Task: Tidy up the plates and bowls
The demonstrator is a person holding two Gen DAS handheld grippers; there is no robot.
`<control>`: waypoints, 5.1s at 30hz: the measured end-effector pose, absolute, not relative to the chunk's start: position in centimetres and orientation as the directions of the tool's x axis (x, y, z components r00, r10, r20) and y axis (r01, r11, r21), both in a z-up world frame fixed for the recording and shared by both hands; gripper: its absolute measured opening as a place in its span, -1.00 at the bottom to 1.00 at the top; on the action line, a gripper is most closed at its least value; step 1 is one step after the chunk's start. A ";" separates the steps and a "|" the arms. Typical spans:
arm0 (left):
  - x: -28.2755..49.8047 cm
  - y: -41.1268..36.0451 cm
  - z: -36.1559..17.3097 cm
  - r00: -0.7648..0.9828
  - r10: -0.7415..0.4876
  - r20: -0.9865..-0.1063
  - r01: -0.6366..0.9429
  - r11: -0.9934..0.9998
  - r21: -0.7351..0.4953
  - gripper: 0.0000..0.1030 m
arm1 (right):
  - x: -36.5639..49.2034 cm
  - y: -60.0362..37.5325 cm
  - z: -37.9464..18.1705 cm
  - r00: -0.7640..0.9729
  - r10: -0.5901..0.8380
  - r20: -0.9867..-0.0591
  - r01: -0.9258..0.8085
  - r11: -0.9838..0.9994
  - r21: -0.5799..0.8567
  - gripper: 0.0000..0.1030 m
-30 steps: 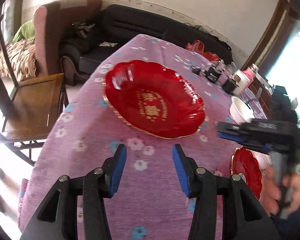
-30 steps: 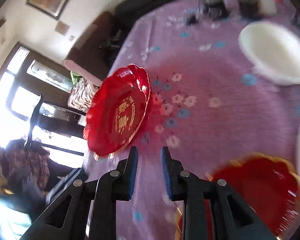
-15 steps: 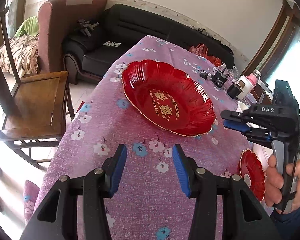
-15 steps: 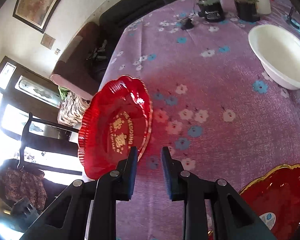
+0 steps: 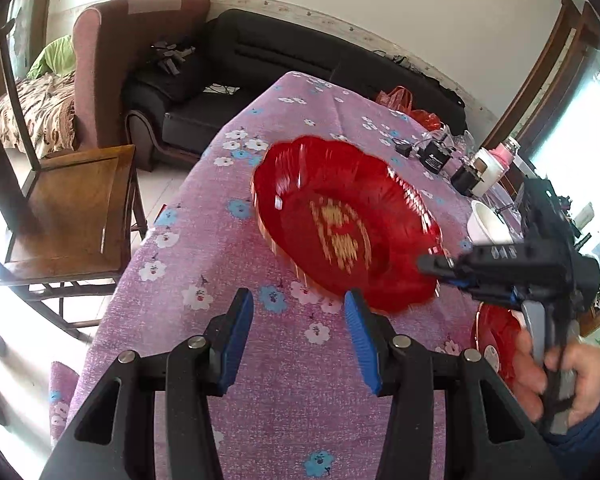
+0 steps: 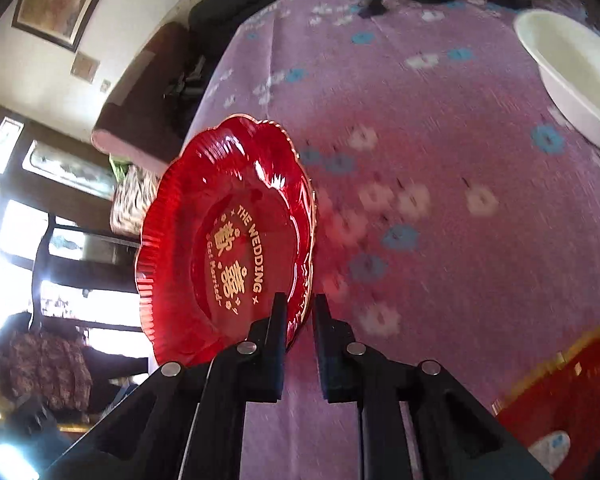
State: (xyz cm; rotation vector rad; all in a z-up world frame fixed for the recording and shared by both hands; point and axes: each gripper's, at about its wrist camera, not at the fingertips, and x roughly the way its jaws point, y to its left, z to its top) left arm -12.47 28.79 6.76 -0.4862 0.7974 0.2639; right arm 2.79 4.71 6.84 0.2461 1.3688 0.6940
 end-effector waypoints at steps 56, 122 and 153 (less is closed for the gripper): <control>-4.4 5.2 3.0 0.583 0.084 -0.808 -0.073 0.996 0.051 -0.51 | -5.9 -17.3 7.9 0.354 0.420 -0.836 -0.393 0.878 0.274 -0.76; -6.8 25.0 5.4 0.561 0.341 -0.754 -0.524 0.852 -0.005 -0.49 | -3.3 5.5 10.7 0.315 0.480 -0.819 -0.683 0.713 0.156 -0.72; -7.7 24.2 6.9 0.594 0.337 -0.730 -0.513 0.858 -0.020 -0.20 | -2.7 5.2 10.1 0.328 0.482 -0.813 -0.674 0.722 0.156 -0.57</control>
